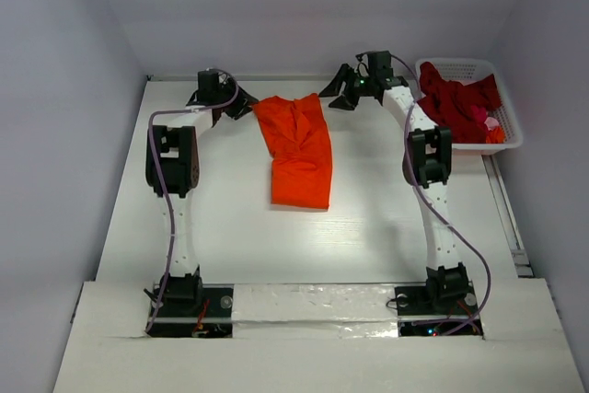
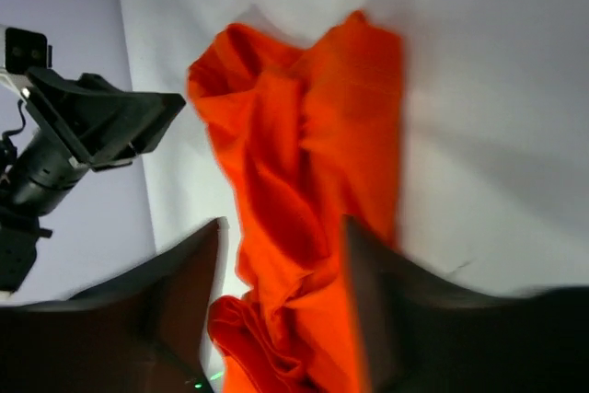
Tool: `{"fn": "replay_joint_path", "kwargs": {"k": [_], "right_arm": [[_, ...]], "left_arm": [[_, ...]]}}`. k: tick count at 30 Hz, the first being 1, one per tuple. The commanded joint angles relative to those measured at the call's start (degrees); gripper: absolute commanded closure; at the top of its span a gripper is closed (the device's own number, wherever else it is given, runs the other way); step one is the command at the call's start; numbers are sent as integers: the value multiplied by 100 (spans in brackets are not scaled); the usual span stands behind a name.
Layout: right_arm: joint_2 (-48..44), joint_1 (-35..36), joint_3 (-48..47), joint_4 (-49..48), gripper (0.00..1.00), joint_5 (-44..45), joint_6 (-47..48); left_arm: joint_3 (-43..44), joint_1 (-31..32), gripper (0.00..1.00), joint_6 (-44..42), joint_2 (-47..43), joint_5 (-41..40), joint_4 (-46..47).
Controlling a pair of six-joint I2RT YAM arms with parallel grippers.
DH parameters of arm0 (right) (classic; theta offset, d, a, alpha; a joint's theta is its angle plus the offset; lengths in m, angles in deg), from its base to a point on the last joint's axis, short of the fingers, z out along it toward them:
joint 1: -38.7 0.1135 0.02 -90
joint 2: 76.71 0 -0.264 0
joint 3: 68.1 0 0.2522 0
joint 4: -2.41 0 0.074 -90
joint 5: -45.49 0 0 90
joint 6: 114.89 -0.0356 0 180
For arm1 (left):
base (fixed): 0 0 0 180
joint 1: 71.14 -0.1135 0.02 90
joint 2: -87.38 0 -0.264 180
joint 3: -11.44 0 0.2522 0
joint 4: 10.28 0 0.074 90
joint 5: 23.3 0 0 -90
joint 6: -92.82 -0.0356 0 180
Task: Fold and stack the t-shirts
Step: Fold the folded rectangular tshirt in 1/3 of the way
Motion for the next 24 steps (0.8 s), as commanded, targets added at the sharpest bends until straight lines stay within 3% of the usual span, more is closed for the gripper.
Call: {"fn": "replay_joint_path", "kwargs": {"k": [1, 2, 3, 4, 5, 8, 12, 19, 24], "right_arm": [[-1496, 494, 337, 65, 48, 62, 568], [-1744, 573, 532, 127, 78, 237, 708], [-1982, 652, 742, 214, 90, 334, 762], [-2228, 853, 979, 241, 90, 439, 762], [-2700, 977, 1452, 285, 100, 719, 954], [-3466, 1592, 2349, 619, 100, 1483, 1306], [-4012, 2146, 3648, 708, 100, 2022, 1404], [-4410, 2305, 5251, 189, 100, 2304, 1263], [-4304, 2305, 5438, 136, 100, 2515, 1307]], "left_arm": [[-272, -12, 75, -263, -1445, -189, 29], [-272, -12, 91, -334, -1804, -224, -147], [-272, -12, 97, -404, -1964, -312, -557], [-315, -12, 100, -544, -2148, -374, -709], [-411, 101, 100, -606, -2576, -452, -807], [-1167, 303, 100, -773, -3587, -1233, -1088], [-1904, 690, 100, -1055, -4206, -2139, -1737], [-3171, 884, 100, -836, -4988, -2211, -1845], [-3409, 1025, 100, -783, -5481, -2404, -1932]]}}
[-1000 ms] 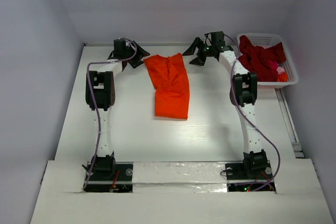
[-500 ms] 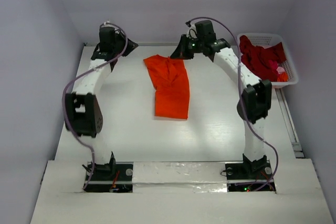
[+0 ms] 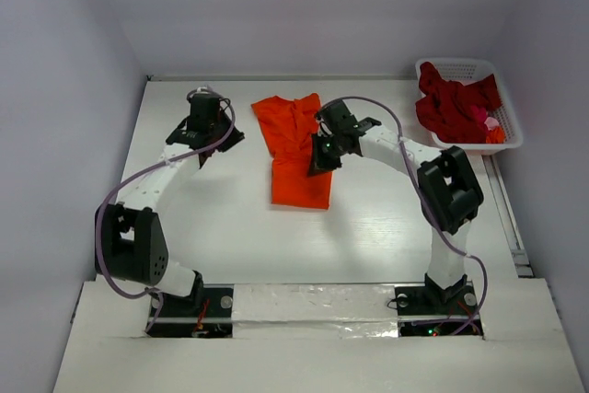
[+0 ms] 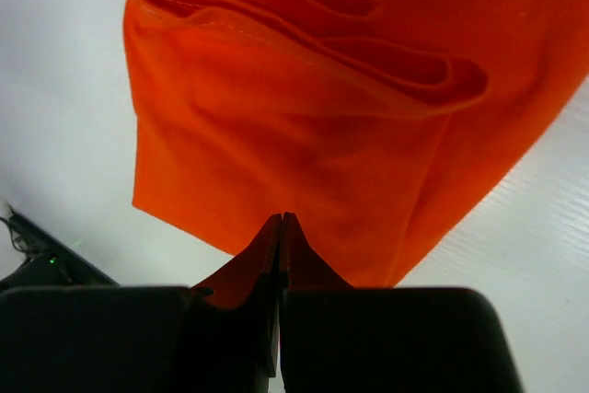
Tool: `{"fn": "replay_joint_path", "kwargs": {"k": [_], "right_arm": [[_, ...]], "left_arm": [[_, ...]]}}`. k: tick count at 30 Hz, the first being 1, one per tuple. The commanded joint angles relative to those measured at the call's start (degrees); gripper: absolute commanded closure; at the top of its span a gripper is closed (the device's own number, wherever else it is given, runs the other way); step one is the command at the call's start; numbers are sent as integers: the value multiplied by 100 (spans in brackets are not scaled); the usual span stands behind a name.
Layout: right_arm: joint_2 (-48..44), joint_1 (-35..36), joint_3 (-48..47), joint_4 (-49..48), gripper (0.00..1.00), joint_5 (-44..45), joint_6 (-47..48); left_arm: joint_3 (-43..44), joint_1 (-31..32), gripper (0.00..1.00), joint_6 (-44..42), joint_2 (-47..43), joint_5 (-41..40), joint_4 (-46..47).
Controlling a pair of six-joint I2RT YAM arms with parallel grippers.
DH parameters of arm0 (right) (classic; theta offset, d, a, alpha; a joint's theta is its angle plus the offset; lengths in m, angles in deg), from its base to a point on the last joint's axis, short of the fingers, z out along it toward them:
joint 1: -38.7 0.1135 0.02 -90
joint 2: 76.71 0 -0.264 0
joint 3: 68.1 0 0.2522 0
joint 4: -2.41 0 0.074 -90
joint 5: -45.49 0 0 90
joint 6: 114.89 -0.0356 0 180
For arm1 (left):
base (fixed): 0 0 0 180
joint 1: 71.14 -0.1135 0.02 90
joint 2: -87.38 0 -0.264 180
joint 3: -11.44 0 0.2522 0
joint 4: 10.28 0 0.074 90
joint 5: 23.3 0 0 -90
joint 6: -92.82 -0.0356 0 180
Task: Fold and stack the t-shirts
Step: Fold the folded rectangular tshirt in 1/3 of the way
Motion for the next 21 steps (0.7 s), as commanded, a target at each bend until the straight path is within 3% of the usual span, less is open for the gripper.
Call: {"fn": "replay_joint_path", "kwargs": {"k": [1, 11, 21], "right_arm": [[-206, 95, -81, -303, 100, 292, 105], [260, 526, 68, -321, 100, 485, 193], [287, 632, 1017, -769, 100, 432, -141]], "left_arm": [[83, 174, 100, 7, -600, -221, 61], [101, 175, 100, -46, -785, -98, -141], [92, 175, 100, -38, -1031, -177, -264]]}}
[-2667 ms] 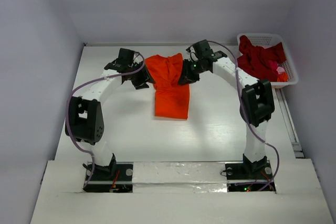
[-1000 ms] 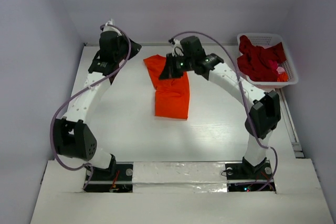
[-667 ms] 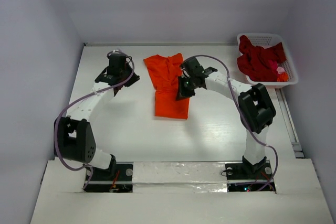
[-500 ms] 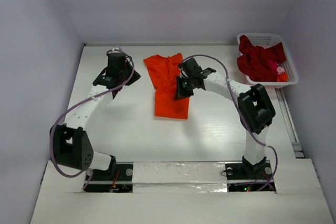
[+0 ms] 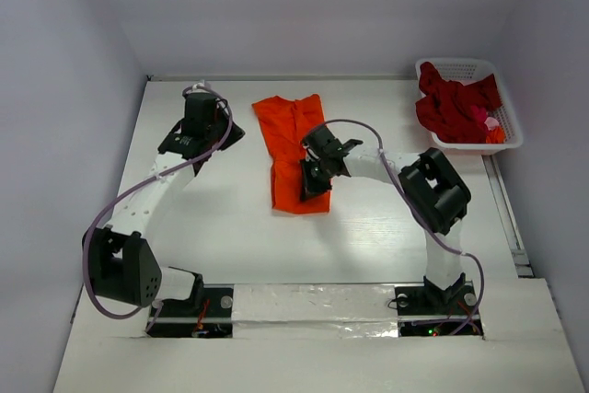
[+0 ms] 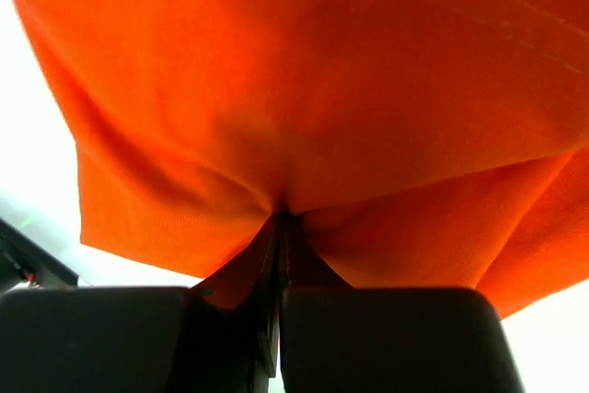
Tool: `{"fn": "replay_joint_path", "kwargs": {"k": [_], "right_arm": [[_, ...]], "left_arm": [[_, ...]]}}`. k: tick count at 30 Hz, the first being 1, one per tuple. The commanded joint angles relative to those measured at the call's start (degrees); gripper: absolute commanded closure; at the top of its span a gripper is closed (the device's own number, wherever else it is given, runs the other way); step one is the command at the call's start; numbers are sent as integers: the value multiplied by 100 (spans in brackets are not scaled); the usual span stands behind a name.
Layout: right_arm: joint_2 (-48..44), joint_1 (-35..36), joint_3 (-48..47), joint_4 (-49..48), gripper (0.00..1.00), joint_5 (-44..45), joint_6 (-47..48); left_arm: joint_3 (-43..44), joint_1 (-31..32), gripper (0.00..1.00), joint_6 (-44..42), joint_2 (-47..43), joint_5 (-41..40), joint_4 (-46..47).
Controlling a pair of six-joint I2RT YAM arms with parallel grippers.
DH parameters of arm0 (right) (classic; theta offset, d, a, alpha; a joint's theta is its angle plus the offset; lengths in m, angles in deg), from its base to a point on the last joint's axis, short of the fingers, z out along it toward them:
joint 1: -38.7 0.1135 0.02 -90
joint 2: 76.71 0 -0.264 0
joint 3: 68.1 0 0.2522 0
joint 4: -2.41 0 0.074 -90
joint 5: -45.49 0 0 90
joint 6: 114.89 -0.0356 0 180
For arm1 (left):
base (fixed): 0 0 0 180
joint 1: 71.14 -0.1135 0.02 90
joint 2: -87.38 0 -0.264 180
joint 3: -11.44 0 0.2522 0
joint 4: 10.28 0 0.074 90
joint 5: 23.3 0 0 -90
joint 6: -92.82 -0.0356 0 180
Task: Fold and stack the t-shirts
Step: Fold the folded rectangular tshirt in 1/3 of the way
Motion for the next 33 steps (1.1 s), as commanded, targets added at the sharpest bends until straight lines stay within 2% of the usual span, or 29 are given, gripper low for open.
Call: {"fn": "replay_joint_path", "kwargs": {"k": [1, 13, 20, 28, 33], "right_arm": [[-87, 76, 364, -251, 100, 124, -110], [-1133, 340, 1954, -559, 100, 230, -295], [-1555, 982, 2228, -331, 100, 300, -269], [-1994, 1544, 2526, -374, 100, 177, -690], [-2249, 1597, 2623, -287, 100, 387, -787]], "left_arm": [[155, -2, 100, -59, -365, -76, -48], [332, -2, 100, -165, -356, -76, -259], [244, -2, 100, -130, -382, -59, -215], [226, -2, 100, -130, -373, -85, -268], [182, -2, 100, -130, -435, -121, -286]]}}
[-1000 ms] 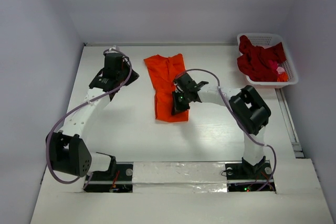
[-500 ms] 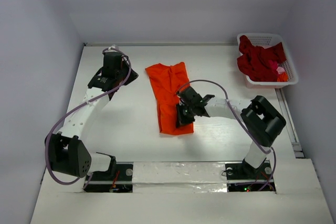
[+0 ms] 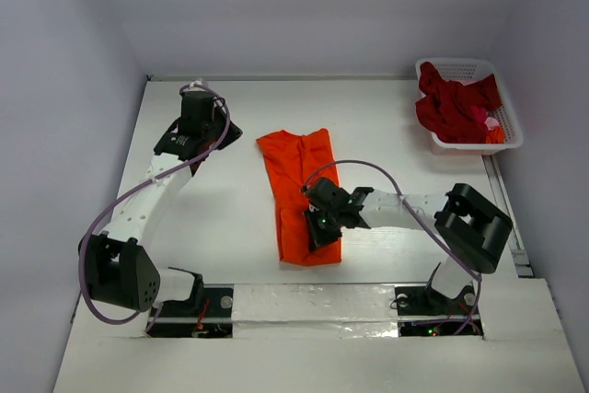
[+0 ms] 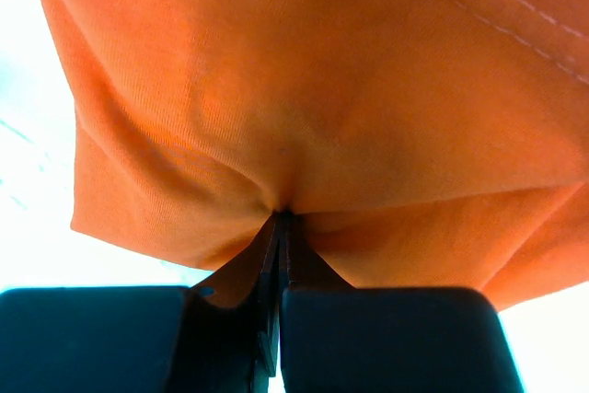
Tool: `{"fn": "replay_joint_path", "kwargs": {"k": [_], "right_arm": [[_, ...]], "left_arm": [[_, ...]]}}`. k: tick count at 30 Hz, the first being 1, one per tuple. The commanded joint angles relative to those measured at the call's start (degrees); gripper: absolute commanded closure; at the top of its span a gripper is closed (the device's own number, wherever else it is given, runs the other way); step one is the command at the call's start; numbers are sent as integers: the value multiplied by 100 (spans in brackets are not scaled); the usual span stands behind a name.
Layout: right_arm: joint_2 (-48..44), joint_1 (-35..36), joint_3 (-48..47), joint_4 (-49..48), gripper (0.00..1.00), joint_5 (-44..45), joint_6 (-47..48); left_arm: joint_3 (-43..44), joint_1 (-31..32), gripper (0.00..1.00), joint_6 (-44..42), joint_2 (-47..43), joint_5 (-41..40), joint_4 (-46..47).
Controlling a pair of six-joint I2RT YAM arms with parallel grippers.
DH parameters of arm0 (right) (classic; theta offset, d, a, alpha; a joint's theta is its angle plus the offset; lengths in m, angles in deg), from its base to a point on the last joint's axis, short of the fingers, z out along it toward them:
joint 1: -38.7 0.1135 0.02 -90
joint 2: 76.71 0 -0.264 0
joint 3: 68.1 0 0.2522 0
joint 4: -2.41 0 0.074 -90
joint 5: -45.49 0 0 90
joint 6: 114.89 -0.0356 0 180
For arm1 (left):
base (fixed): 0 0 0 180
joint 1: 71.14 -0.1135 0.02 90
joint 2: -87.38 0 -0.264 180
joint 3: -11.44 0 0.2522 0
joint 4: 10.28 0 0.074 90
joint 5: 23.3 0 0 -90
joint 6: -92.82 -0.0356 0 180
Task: Fold and stack the t-shirts
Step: Fold the folded rectangular tshirt in 1/3 of the way
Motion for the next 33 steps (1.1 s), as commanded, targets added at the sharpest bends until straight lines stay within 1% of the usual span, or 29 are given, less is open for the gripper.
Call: {"fn": "replay_joint_path", "kwargs": {"k": [1, 6, 10, 12, 14, 16, 17, 18, 20, 21, 22, 23, 24, 25, 26, 27, 29, 30, 32, 33], "right_arm": [[-359, 65, 36, 290, 100, 237, -143], [-693, 206, -298, 747, 100, 939, -37], [-1054, 206, -606, 941, 100, 1256, 68], [-1133, 206, -920, 1133, 100, 1380, 182], [-1177, 206, -1168, 1275, 100, 1687, 261], [-1247, 206, -1553, 1424, 100, 1932, 384], [-1256, 206, -1686, 1459, 100, 1977, 437], [-1265, -3, -1809, 1451, 97, 1926, 516], [-1291, -363, -2030, 1337, 90, 1487, 552], [-1300, -809, -2065, 1189, 80, 1268, 604], [-1318, -1031, -2091, 1109, 75, 918, 622], [-1318, -1251, -2153, 1039, 70, 810, 666], [-1292, -1453, -2188, 968, 54, 704, 770], [-1239, -1795, -2232, 837, 43, 503, 832], [-1056, -1946, -2398, 818, 35, 466, 885], [-941, -2069, -2495, 766, 26, 440, 973], [-677, -2465, -2671, 678, 15, 300, 1009], [-389, -2588, -2846, 547, 8, 212, 991], [-98, -2947, -3014, 397, 7, -60, 939], [235, -3045, -3215, 283, 6, -174, 904]], "left_arm": [[20, -4, 100, -49, -280, -79, 9], [55, -4, 100, -58, -245, -44, 1], [161, -4, 100, -66, -210, -53, -26], [205, -4, 100, -67, -192, -61, -26], [275, -4, 100, -66, -175, -53, -26], [336, -4, 98, -75, -104, -61, -52], [363, -4, 94, -101, -78, -44, -52], [372, -4, 86, -128, -43, -44, -52], [407, -4, 76, -154, -25, -44, 9], [416, -4, 69, -180, -25, -9, 105], [407, -4, 65, -216, -16, 35, 158], [398, -144, 62, -225, 1, 105, 220], [381, -206, 57, -225, 62, 184, 273], [363, -267, 55, -233, 106, 307, 343], [346, -320, 52, -251, 159, 386, 396], [328, -408, 45, -277, 281, 457, 448], [319, -461, 42, -330, 431, 571, 563], [310, -514, 37, -348, 597, 676, 615], [214, -514, 35, -348, 835, 791, 861], [170, -584, 35, -330, 923, 965, 958]]}}
